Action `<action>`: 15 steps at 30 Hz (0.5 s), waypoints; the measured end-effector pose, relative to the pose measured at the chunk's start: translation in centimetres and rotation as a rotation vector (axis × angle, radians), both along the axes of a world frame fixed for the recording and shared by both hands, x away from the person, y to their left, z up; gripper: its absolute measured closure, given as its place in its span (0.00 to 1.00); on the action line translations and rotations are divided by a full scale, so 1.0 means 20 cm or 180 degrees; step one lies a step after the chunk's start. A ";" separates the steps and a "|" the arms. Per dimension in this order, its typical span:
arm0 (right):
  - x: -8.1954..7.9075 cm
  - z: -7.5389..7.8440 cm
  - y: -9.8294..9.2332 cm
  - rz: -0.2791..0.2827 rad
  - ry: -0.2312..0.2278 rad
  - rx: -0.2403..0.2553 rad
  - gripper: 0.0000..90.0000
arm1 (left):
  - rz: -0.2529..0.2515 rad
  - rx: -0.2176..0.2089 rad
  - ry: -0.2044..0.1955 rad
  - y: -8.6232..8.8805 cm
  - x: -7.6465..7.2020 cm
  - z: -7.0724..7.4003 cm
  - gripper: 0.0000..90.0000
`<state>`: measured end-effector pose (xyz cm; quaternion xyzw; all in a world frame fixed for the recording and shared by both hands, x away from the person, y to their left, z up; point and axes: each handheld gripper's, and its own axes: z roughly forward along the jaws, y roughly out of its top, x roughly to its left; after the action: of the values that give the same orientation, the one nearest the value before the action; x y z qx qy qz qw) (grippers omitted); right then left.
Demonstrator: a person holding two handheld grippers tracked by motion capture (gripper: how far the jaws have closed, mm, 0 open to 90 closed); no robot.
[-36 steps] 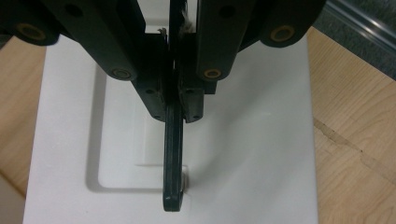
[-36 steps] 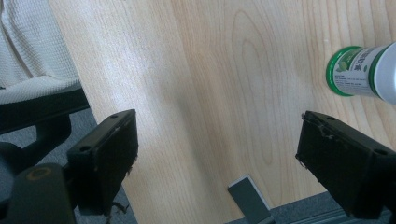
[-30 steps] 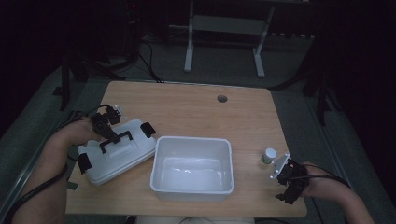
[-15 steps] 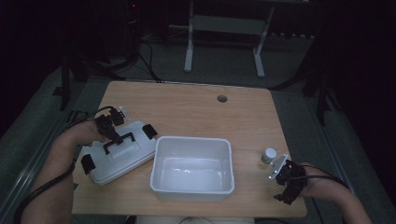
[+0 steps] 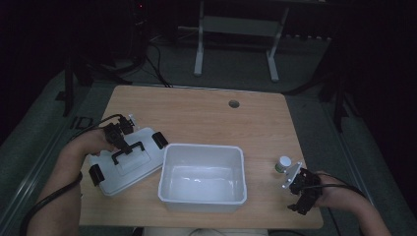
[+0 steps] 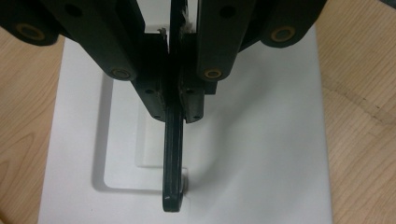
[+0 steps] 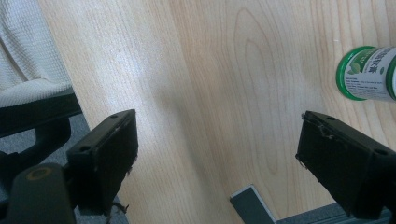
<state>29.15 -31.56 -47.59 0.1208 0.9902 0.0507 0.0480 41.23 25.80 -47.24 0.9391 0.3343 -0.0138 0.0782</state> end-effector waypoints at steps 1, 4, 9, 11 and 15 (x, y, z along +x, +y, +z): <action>0.00 0.00 0.00 0.0001 0.0004 0.0000 0.14 | 0.0000 0.0000 0.0000 0.00 0.00 0.00 0.89; 0.00 0.01 0.00 -0.0003 -0.0016 -0.0005 0.14 | 0.0102 -0.0084 -0.0123 0.02 -0.01 0.05 0.71; 0.00 0.02 -0.01 -0.0016 -0.0005 -0.0066 0.14 | 0.0129 -0.0046 -0.0124 0.03 -0.02 0.09 0.53; 0.00 0.03 0.00 -0.0021 -0.0010 -0.0086 0.14 | 0.0131 -0.0069 -0.0105 0.03 -0.03 0.11 0.46; 0.02 0.05 0.00 -0.0029 -0.0008 0.0012 0.12 | 0.0131 -0.0065 -0.0140 0.05 -0.06 0.14 0.41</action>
<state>29.63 -31.57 -46.56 0.1254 0.9895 0.0525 0.0492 40.10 26.81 -44.39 0.9313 0.3516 0.0051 0.0954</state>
